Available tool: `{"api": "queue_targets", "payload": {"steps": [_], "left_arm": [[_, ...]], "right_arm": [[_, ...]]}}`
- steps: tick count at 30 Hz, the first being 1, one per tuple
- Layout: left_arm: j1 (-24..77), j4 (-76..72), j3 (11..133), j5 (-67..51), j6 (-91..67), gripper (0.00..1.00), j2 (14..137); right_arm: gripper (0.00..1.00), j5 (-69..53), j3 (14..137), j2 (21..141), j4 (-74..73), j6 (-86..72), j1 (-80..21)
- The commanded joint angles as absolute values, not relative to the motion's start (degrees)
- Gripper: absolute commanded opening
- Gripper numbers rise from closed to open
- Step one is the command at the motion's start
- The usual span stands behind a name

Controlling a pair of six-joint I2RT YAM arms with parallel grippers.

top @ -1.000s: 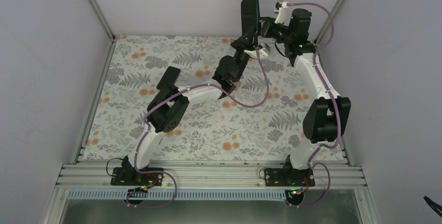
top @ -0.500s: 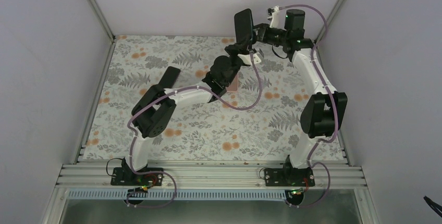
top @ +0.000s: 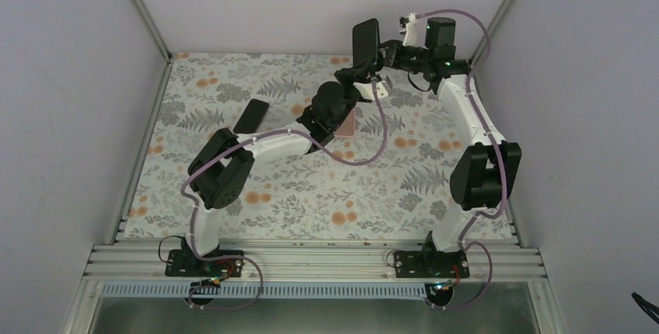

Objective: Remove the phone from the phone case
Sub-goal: Remove the phone case from the phone, then place the phone at the center of the board, then place the phone case at the center of the board.

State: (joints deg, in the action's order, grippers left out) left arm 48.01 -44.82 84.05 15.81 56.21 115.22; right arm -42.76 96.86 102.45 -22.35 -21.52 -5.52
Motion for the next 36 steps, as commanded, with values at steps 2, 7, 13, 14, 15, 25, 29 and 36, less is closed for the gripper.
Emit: {"api": "queue_targets", "payload": {"steps": [2, 7, 13, 14, 15, 25, 29, 36], "left_arm": [[43.2, -45.6, 88.2, 25.9, 55.6, 0.02, 105.3], [43.2, -43.6, 88.7, 25.3, 54.8, 0.02, 104.4], [43.2, -41.5, 86.6, 22.9, 53.2, 0.02, 103.3], [43.2, -41.3, 86.1, 23.0, 53.6, 0.02, 103.2], [43.2, -41.2, 85.4, 23.4, 54.4, 0.02, 103.2], [40.1, -51.3, 61.4, 26.3, 71.5, 0.02, 95.4], [38.6, -54.6, 49.9, 27.9, 77.3, 0.02, 91.8], [38.2, -59.8, 31.5, 30.3, 79.3, 0.02, 88.3]], "right_arm": [[0.03, -22.4, 94.5, 99.6, -21.5, -5.7, 2.4], [0.03, -20.6, 94.3, 98.7, -21.6, -4.8, 2.4], [0.03, -23.2, 94.0, 98.7, -22.5, -5.5, 2.5], [0.03, -23.5, 93.9, 98.7, -22.8, -5.5, 2.4], [0.03, -23.7, 93.8, 98.8, -23.2, -5.3, 2.5], [0.03, -32.7, 95.2, 100.9, -40.0, 5.1, 3.8], [0.03, -35.3, 90.3, 100.6, -47.5, 12.6, 4.0], [0.03, -32.1, 79.5, 100.6, -55.7, 22.8, 4.0]]}}
